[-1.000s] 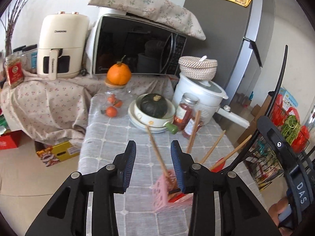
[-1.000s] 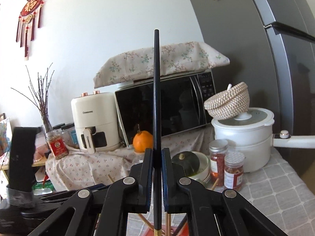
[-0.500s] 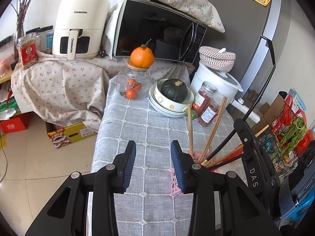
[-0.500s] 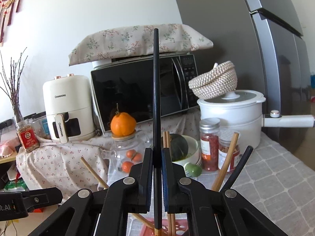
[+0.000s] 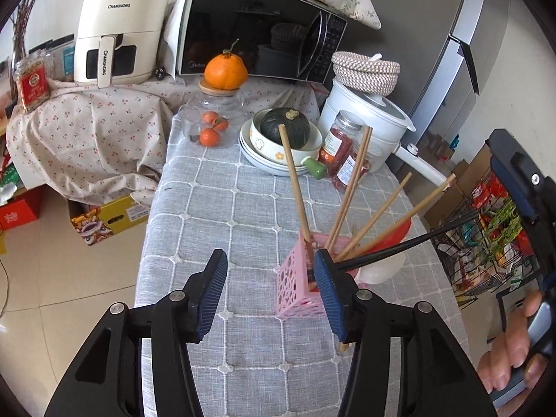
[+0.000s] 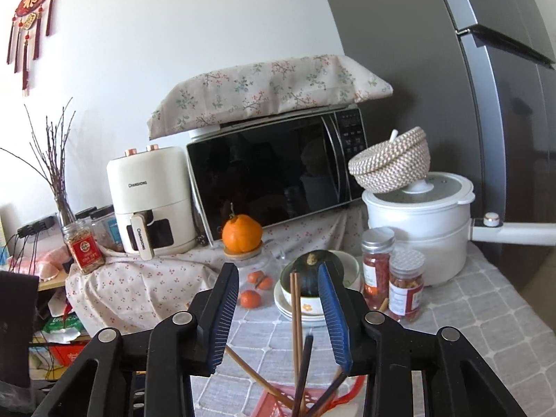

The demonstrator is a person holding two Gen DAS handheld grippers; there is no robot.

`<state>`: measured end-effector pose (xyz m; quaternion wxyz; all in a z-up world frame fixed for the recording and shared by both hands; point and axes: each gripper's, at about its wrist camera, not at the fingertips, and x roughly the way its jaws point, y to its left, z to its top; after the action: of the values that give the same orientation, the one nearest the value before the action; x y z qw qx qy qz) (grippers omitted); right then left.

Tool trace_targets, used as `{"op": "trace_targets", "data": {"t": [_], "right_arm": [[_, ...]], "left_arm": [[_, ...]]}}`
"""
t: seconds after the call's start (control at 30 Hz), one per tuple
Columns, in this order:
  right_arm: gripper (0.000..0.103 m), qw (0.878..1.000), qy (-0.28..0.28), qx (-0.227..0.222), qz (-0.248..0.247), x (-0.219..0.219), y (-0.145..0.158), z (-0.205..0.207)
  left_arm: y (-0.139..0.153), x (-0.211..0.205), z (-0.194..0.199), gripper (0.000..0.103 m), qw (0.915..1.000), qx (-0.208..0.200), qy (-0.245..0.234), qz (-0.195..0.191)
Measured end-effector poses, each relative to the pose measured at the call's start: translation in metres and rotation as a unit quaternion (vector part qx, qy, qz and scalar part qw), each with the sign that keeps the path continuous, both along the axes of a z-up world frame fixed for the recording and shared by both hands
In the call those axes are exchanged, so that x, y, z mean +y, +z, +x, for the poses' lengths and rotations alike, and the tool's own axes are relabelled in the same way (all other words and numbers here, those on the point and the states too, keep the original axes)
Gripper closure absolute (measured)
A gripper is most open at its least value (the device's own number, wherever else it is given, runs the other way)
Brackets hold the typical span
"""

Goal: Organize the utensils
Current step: 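Lower both chopsticks into the pink basket and open both tools, then withdraw both open tools from the basket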

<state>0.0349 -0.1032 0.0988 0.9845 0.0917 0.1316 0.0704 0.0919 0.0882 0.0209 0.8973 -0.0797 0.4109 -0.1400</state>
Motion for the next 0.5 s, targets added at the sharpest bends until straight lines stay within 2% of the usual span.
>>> {"op": "trace_targets", "data": {"t": [0.13,0.27,0.37,0.5], "right_arm": [[0.045,1.0,-0.003,0.021,-0.018,-0.028,0.011,-0.013],[0.033,0.998,-0.021,0.052,-0.041,-0.062,0.007,-0.02],[0.031,0.994,-0.034,0.101,-0.039,-0.089,-0.011,-0.014],[0.031,0.986,-0.056,0.155,-0.024,-0.12,-0.051,-0.005]], "left_arm": [[-0.008,-0.015,-0.011,0.032,0.9998,0.015,-0.011,0.006],[-0.018,-0.032,-0.019,0.026,0.9992,0.029,-0.021,0.017],[-0.028,-0.044,-0.021,0.025,0.9983,0.038,-0.031,0.033],[-0.042,-0.055,-0.021,0.025,0.9966,0.053,-0.04,0.048]]}}
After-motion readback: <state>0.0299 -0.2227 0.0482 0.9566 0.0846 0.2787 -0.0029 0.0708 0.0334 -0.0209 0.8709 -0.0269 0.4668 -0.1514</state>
